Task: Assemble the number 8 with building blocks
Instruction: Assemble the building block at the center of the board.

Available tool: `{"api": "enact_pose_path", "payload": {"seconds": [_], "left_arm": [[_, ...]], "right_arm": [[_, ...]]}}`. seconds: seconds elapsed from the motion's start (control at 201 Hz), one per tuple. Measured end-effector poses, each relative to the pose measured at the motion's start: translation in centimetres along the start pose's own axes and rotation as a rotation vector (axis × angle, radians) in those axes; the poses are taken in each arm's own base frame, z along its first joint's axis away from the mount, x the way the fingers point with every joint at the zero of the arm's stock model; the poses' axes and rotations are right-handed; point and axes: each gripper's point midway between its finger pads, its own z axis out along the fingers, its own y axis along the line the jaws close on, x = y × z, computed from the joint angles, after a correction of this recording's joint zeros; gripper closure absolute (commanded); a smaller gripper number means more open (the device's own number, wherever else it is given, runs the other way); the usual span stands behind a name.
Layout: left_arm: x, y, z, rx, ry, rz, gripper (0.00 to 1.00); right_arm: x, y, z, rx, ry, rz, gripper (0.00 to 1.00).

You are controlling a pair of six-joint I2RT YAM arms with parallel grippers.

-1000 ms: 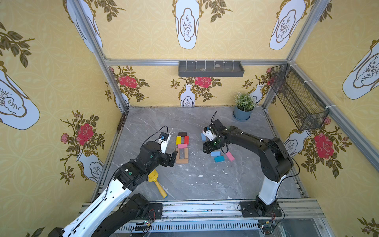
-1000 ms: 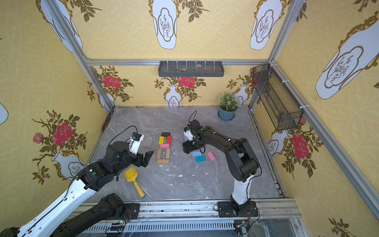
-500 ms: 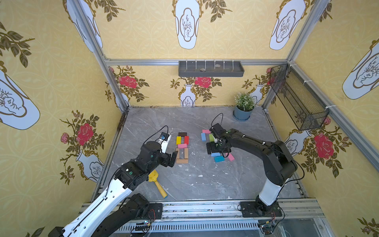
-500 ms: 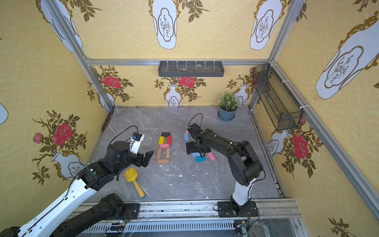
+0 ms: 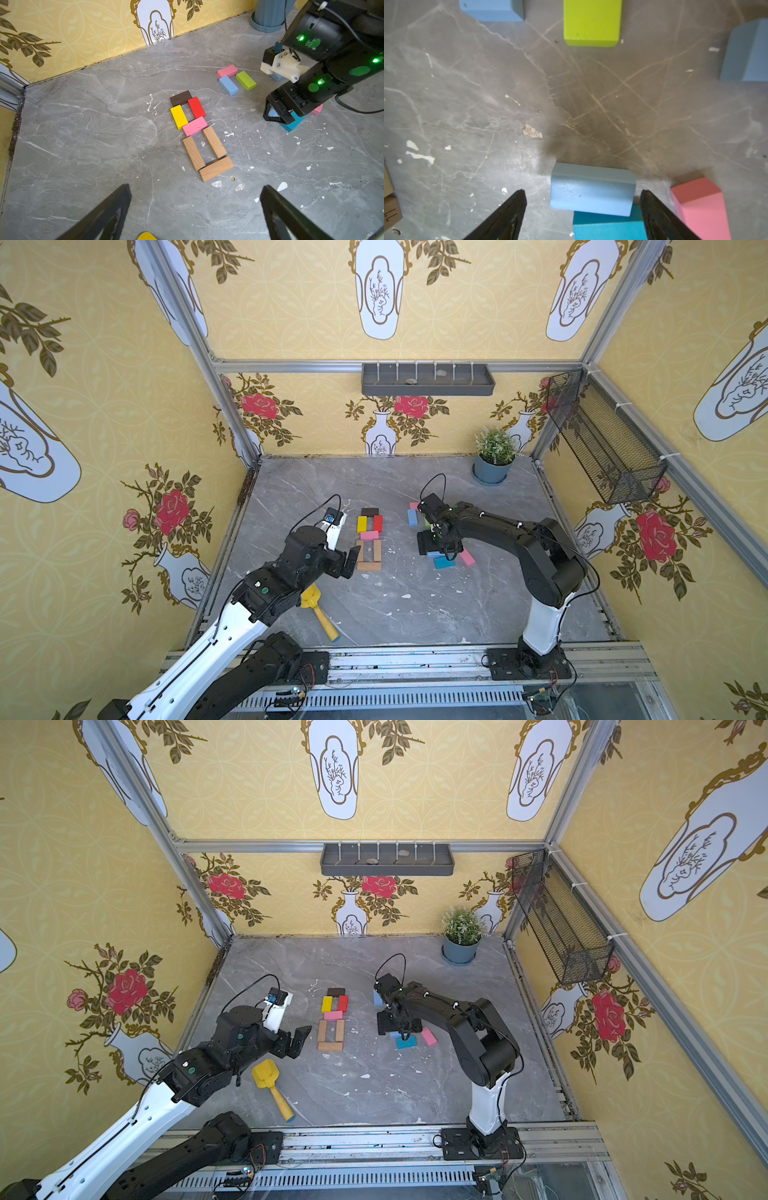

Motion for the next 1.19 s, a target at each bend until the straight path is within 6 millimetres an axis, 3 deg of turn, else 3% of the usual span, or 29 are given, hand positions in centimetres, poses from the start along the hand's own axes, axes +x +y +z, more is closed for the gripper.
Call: {"api": "enact_pose_path", "payload": {"seconds": [0.348, 0.662, 0.946, 1.195], "left_arm": [[0.0, 0.0, 0.0, 0.000, 0.000, 0.000, 0.00], [0.0, 0.0, 0.0, 0.003, 0.001, 0.000, 0.00], [0.0, -0.1, 0.0, 0.003, 0.001, 0.000, 0.00], [0.0, -0.1, 0.0, 0.003, 0.002, 0.000, 0.00]], "right_arm": [[0.3, -0.1, 1.0, 0.013, 0.025, -0.002, 0.22], [0.4, 0.0, 1.4, 0.013, 0.038, -0.004, 0.41], [-1.2, 1.0, 1.7, -0.006, 0.023, -0.009, 0.44], [-4.2, 1.3, 2.3, -0.022, -0.005, 0.006, 0.45]]}}
